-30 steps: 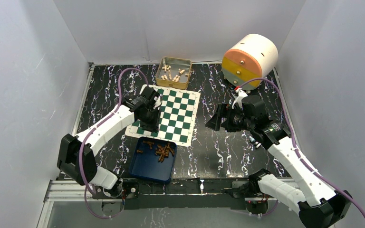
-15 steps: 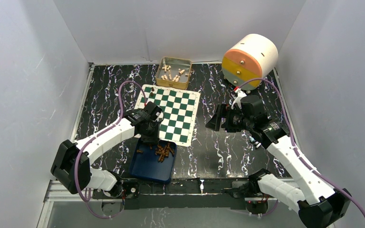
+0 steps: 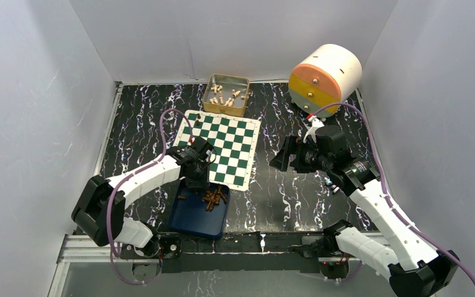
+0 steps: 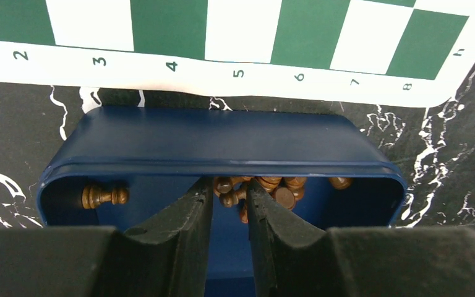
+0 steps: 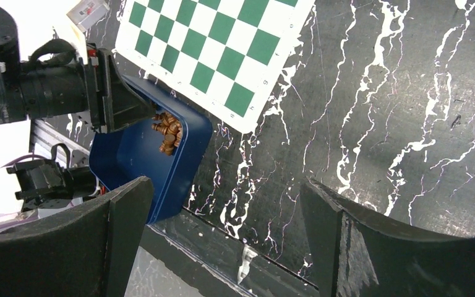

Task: Set up the chess pieces on the board
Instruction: Pick up the chess piece from the storage box.

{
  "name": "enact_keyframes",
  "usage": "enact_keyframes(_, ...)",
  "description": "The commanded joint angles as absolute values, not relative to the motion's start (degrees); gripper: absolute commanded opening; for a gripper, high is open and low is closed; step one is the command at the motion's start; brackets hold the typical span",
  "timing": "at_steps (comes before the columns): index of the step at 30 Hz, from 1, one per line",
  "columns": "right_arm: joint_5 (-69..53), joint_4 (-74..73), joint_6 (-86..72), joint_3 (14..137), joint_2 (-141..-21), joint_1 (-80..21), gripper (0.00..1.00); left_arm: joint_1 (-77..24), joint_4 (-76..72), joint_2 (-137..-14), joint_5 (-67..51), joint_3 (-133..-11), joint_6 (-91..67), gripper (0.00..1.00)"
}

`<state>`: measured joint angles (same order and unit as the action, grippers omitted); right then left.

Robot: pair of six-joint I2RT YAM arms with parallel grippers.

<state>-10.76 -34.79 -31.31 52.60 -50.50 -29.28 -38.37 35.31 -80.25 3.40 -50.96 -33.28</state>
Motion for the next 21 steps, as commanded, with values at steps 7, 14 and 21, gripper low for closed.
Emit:
enact_keyframes(7, -9.43, -34.52, -30.06, 54.49, -49.36, -29.42, 0.99, -40.54, 35.79, -82.56, 4.75, -49.48, -32.96, 0.25)
enact_keyframes(14, -9.64, -34.63, -30.05, 54.47, -48.84, -29.36, 0.99, -41.78, 35.91, -82.45, 7.89, -48.82, -33.38, 0.21)
enact_keyframes(21, -9.95, -34.54, -30.06, 54.10, -48.08, -29.40, 0.99, -42.05, 34.82, -83.21, 9.76, -48.80, -32.42, 0.19)
